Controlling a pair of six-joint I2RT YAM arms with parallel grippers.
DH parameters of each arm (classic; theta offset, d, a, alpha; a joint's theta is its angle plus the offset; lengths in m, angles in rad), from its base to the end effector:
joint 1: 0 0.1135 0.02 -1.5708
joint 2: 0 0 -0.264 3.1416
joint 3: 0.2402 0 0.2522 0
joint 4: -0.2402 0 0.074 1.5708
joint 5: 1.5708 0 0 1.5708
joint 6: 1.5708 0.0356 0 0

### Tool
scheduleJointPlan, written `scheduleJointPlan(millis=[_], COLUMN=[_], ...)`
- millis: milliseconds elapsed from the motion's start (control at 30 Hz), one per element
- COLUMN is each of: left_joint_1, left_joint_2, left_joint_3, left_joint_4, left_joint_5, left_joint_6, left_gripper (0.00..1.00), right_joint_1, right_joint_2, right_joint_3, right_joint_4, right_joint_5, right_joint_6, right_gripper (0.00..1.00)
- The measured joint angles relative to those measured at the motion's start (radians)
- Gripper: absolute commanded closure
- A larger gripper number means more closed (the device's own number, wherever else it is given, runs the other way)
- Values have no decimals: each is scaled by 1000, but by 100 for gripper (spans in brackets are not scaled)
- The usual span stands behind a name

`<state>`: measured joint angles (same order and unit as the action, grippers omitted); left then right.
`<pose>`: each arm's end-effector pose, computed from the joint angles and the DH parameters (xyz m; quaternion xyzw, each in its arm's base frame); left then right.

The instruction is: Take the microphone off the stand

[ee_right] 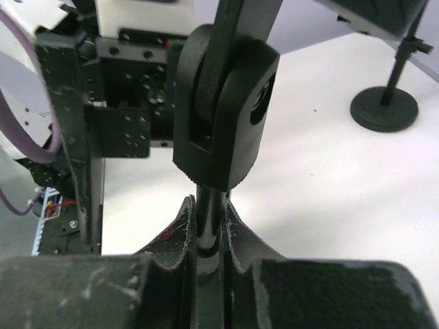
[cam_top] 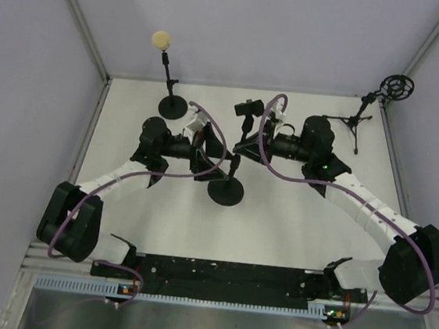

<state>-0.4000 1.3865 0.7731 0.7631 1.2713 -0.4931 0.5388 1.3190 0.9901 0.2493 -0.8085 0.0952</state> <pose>0.2539 -0.1443 0.2937 0.4251 0.5452 -0.6127 0.3829 0.2475 0.1779 0.3390 -0.4089 0.6002 0.4690 0.5026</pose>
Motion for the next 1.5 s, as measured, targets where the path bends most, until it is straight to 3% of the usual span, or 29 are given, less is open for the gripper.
scheduleJointPlan(millis=[333, 567, 767, 1000, 1233, 1500], left_joint_1=[11, 47, 45, -23, -100, -130], left_joint_2=[-118, -116, -87, -36, 20, 69], left_joint_3=[-3, -20, -24, -26, -26, -39], left_joint_4=[237, 194, 91, 72, 116, 348], left_joint_5=[102, 22, -40, -15, 59, 97], left_joint_6=[-154, -59, 55, 69, 24, -176], left_gripper=[11, 6, 3, 2, 2, 2], right_joint_1=[-152, -142, -110, -2, 4, 5], right_joint_2=[33, 4, -31, -28, -9, -7], right_joint_3=[-3, -3, -10, -10, -15, -22], right_joint_4=[-106, -121, 68, 174, 215, 201], right_joint_5=[257, -14, -237, -267, -245, -210], right_joint_6=[-132, -74, 150, 240, 272, 221], right_gripper=[100, 100, 100, 100, 100, 100])
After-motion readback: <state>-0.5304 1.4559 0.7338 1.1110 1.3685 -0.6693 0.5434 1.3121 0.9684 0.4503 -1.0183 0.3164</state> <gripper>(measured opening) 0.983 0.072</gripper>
